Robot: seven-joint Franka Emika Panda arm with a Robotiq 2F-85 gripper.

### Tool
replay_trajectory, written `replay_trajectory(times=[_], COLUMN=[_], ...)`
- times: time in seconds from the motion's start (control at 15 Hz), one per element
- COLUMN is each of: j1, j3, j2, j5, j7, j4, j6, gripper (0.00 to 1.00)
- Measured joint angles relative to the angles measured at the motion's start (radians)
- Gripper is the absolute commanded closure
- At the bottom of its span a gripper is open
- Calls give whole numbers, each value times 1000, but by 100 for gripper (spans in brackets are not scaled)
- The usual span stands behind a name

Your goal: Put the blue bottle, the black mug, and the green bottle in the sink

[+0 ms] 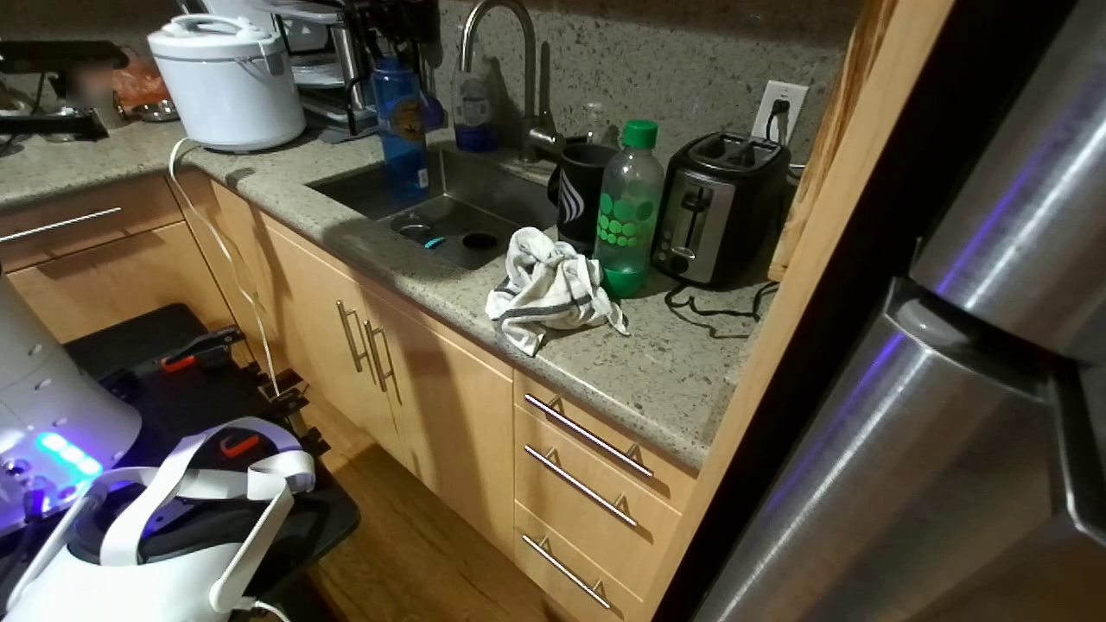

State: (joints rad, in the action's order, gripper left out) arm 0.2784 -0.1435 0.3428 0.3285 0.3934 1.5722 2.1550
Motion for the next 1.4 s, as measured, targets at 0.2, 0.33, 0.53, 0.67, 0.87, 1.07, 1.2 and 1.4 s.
replay_trajectory(times=[0.2, 0.33, 0.53, 0.67, 0.87, 1.07, 1.2, 1.4], j1=[19, 31, 42, 48, 60, 77, 92, 115], j3=[4, 10, 25, 41, 65, 80, 86, 87], j2=[4, 12, 36, 53, 69, 77, 85, 109], j5=[2, 9, 13, 21, 54, 90, 104, 120], j7=[25, 43, 66, 76, 92, 106, 106, 106], j4=[2, 2, 1, -2, -13, -31, -45, -70], j6=[36, 43, 53, 73, 106, 115, 115, 115], gripper=[50, 50, 50, 50, 50, 50, 50, 50])
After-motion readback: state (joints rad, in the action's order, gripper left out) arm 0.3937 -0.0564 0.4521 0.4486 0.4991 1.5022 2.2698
